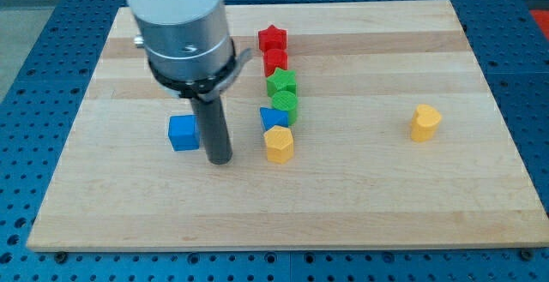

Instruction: Place the blue triangle towards the right of the yellow hexagon

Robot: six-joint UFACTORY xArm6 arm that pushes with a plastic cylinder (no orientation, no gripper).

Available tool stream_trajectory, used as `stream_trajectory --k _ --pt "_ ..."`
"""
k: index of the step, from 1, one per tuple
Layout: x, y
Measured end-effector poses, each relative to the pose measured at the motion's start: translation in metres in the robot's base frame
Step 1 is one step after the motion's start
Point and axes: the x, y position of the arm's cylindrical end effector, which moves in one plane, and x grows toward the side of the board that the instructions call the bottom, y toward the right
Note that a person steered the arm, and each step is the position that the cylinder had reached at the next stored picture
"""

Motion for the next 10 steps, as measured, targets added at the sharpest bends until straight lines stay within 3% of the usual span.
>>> stream_trajectory --k 3,4,9,10 --pt "-0.025 0.044" --pt "-0.030 0.083" --pt "-0.026 0.125" --pt "-0.081 0.139"
